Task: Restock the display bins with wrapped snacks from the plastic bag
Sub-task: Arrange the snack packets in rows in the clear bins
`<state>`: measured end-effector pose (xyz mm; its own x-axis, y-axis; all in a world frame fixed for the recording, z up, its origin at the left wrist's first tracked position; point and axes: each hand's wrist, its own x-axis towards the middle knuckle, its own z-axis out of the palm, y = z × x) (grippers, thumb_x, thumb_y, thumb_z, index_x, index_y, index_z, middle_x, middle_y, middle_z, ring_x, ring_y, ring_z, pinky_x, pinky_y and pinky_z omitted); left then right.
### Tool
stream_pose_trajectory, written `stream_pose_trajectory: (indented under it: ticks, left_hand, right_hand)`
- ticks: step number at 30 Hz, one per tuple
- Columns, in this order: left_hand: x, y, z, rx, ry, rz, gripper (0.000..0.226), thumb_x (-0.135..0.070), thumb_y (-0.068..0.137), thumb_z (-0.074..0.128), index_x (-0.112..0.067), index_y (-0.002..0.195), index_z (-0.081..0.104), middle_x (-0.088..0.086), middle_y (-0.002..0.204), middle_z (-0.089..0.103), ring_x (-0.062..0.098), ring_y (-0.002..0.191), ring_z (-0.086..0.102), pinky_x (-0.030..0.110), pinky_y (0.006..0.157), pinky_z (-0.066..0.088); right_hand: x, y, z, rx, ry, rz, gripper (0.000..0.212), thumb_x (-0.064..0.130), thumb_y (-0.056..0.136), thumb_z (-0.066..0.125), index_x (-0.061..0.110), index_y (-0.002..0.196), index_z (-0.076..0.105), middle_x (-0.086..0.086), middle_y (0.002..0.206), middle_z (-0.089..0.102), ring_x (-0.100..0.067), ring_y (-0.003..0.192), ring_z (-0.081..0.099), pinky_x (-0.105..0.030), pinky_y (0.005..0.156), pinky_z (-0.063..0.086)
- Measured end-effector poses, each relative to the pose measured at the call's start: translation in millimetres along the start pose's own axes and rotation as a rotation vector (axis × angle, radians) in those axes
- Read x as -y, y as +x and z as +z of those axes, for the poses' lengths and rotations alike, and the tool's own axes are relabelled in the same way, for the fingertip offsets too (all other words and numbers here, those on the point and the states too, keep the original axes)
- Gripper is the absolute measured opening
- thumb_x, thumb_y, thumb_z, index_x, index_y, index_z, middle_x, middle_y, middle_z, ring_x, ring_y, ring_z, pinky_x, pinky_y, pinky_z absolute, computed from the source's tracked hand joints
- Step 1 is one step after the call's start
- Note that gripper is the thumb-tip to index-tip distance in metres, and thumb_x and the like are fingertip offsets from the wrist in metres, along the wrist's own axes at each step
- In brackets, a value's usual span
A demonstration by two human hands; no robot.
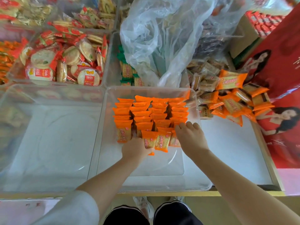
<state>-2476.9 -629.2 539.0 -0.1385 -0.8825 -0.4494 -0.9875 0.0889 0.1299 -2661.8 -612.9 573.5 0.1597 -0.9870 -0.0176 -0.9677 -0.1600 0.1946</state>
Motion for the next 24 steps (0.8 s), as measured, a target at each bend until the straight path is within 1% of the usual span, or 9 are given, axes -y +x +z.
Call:
stream_pose_trajectory:
  ticks: [3, 7, 9, 11, 13, 17, 20, 22, 24]
  left_hand:
    - [4, -1, -5, -0.035, -0.005, -0.045, 0.051, -0.063, 0.086, 0.043, -0.017, 0.099, 0.059, -0.002, 0.081, 0.053, 0.021, 0.089, 0.063, 0.028, 0.063, 0.041]
    - [8, -2, -9, 0.028, 0.012, -0.087, 0.051, -0.065, 0.084, 0.044, -0.02, 0.102, 0.058, -0.001, 0.094, 0.064, 0.022, 0.092, 0.062, 0.031, 0.071, 0.048]
    - [4, -7, -14, 0.07, 0.048, -0.051, 0.044, -0.06, 0.086, 0.047, -0.022, 0.106, 0.056, 0.0, 0.1, 0.063, 0.023, 0.096, 0.061, 0.032, 0.074, 0.048]
    - [-9, -18, -25, 0.037, 0.03, 0.041, 0.031, -0.051, 0.089, 0.048, -0.022, 0.09, 0.057, -0.002, 0.087, 0.062, 0.022, 0.09, 0.061, 0.027, 0.064, 0.043]
    - [-34, -28, -42, -0.013, -0.052, 0.152, 0.03, -0.045, 0.092, 0.049, -0.02, 0.076, 0.055, -0.003, 0.074, 0.058, 0.018, 0.077, 0.059, 0.024, 0.054, 0.035]
    - [-98, -22, -71, -0.182, -0.334, 0.282, 0.023, -0.035, 0.091, 0.053, -0.016, 0.082, 0.063, -0.005, 0.068, 0.058, 0.014, 0.061, 0.052, 0.023, 0.047, 0.031]
    - [-146, -10, -82, -0.284, -0.5, 0.349, 0.014, -0.023, 0.091, 0.055, -0.013, 0.095, 0.063, -0.011, 0.059, 0.049, 0.017, 0.059, 0.053, 0.025, 0.051, 0.031]
    - [-174, -1, -83, -0.272, -0.529, 0.388, 0.024, -0.018, 0.09, 0.056, -0.013, 0.113, 0.057, -0.012, 0.067, 0.051, 0.013, 0.062, 0.049, 0.026, 0.055, 0.032]
    - [-196, 10, -79, -0.286, -0.514, 0.446, 0.033, -0.015, 0.088, 0.057, -0.011, 0.121, 0.052, -0.007, 0.082, 0.055, 0.009, 0.07, 0.048, 0.024, 0.063, 0.034]
  right_hand:
    - [1, 1, 1, -0.072, 0.018, 0.026, 0.04, 0.001, 0.041, 0.084, 0.008, 0.073, 0.061, -0.01, 0.067, 0.058, -0.029, 0.061, 0.056, -0.033, 0.055, 0.045]
    - [-13, 0, -3, -0.157, 0.226, 0.003, 0.033, 0.022, 0.057, 0.085, 0.012, 0.079, 0.063, -0.006, 0.077, 0.062, -0.029, 0.07, 0.059, -0.036, 0.06, 0.048]
    - [-33, 2, -9, -0.278, 0.423, 0.021, 0.017, 0.023, 0.072, 0.071, 0.01, 0.081, 0.064, -0.008, 0.083, 0.063, -0.032, 0.075, 0.058, -0.038, 0.064, 0.047]
    - [-64, 5, -7, -0.36, 0.526, 0.114, 0.016, 0.02, 0.08, 0.059, 0.007, 0.087, 0.065, -0.011, 0.089, 0.063, -0.034, 0.08, 0.057, -0.039, 0.067, 0.045]
    - [-100, 8, 7, -0.299, 0.534, 0.247, 0.021, 0.019, 0.086, 0.055, 0.005, 0.1, 0.063, -0.016, 0.102, 0.061, -0.039, 0.094, 0.055, -0.043, 0.075, 0.043]
    - [-175, 2, 44, -0.024, 0.445, 0.56, 0.04, 0.019, 0.089, 0.057, 0.007, 0.127, 0.049, -0.019, 0.132, 0.045, -0.041, 0.122, 0.038, -0.052, 0.1, 0.029]
    - [-216, -4, 65, 0.077, 0.177, 0.37, 0.05, 0.013, 0.083, 0.061, 0.008, 0.131, 0.048, -0.019, 0.127, 0.048, -0.04, 0.118, 0.042, -0.053, 0.099, 0.033]
    - [-232, -3, 79, 0.147, 0.029, 0.17, 0.063, 0.013, 0.075, 0.069, 0.012, 0.134, 0.048, -0.016, 0.123, 0.053, -0.037, 0.114, 0.048, -0.049, 0.094, 0.038]
    - [-238, -2, 86, 0.115, 0.003, 0.136, 0.061, 0.014, 0.069, 0.076, 0.012, 0.127, 0.054, -0.014, 0.117, 0.058, -0.036, 0.107, 0.055, -0.045, 0.085, 0.044]
